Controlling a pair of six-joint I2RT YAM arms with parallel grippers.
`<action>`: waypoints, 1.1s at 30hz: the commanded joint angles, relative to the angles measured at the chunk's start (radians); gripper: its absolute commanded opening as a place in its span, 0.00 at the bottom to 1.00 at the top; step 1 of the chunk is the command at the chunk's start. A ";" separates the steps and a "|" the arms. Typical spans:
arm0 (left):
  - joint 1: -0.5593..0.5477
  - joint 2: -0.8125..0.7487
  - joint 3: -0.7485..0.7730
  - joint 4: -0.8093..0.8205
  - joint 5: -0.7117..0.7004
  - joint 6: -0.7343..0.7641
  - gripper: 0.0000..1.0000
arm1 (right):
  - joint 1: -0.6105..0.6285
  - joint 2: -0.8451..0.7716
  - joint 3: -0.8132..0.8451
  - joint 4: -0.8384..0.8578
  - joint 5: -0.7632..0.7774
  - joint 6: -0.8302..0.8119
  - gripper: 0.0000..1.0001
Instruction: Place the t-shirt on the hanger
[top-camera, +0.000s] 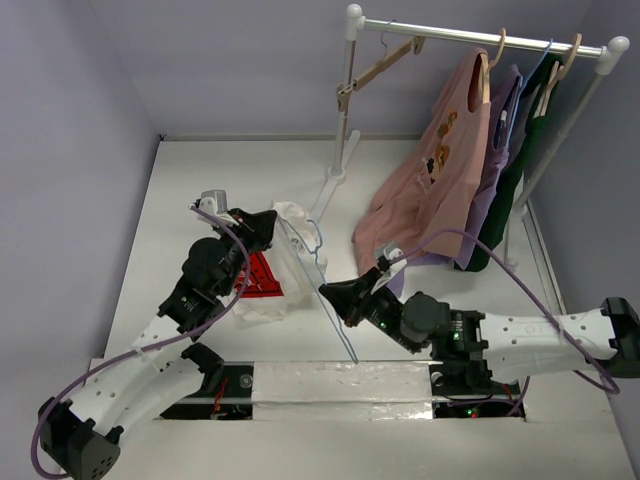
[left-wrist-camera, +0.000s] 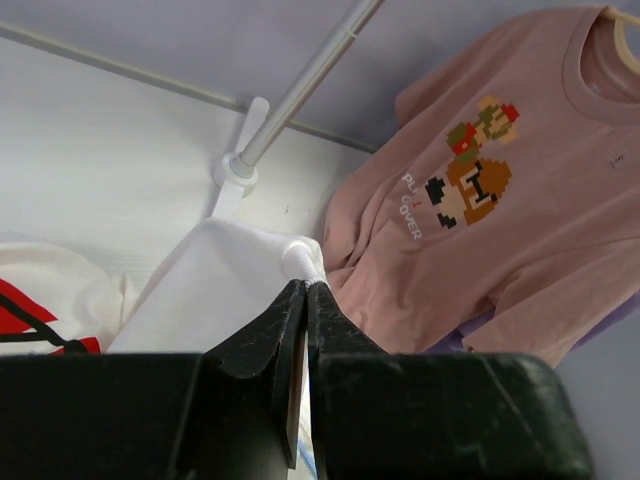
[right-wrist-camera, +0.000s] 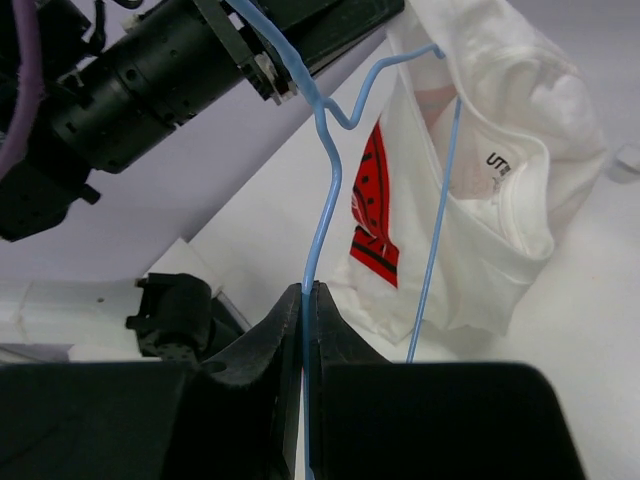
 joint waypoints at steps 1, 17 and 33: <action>0.004 -0.043 0.016 0.020 -0.052 -0.025 0.00 | 0.055 0.059 0.043 0.199 0.194 -0.111 0.00; 0.004 -0.109 0.093 -0.047 -0.077 -0.066 0.00 | 0.154 0.192 0.037 0.493 0.541 -0.265 0.00; -0.024 -0.146 0.053 -0.057 0.055 -0.109 0.00 | 0.014 0.535 0.261 0.612 0.500 -0.407 0.00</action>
